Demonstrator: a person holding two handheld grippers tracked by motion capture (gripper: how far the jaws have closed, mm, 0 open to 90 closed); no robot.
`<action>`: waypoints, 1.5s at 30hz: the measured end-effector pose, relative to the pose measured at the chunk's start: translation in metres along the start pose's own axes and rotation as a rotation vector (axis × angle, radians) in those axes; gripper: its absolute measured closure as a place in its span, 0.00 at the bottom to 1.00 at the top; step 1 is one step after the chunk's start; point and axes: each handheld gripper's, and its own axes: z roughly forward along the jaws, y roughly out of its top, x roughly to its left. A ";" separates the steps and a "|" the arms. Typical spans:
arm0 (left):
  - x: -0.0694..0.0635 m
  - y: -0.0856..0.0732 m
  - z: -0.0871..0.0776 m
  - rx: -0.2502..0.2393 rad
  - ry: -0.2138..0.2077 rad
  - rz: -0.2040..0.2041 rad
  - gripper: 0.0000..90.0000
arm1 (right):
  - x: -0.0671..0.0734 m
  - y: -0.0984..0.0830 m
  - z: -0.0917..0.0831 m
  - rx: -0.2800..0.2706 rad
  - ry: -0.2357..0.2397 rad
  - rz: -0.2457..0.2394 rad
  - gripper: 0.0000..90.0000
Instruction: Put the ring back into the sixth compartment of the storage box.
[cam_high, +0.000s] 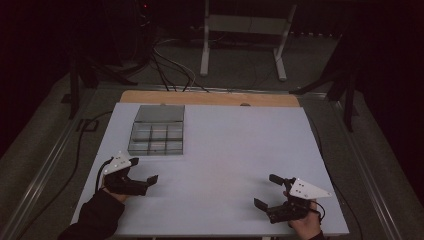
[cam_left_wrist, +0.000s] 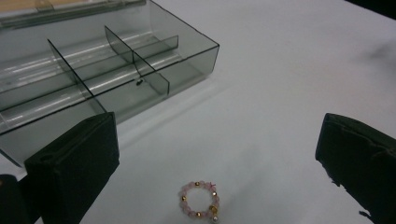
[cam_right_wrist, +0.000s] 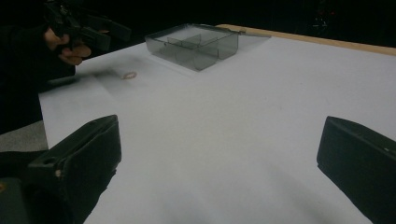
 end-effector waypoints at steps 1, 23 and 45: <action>0.000 0.000 0.001 0.007 0.003 0.002 0.02 | 0.000 0.000 0.000 0.000 0.001 0.000 0.00; 0.003 -0.007 0.010 0.167 0.069 -0.037 0.22 | 0.000 0.000 0.000 0.002 -0.002 -0.003 0.00; -0.006 -0.006 0.014 0.216 0.154 -0.030 0.55 | 0.001 0.000 0.000 0.006 -0.002 -0.007 0.00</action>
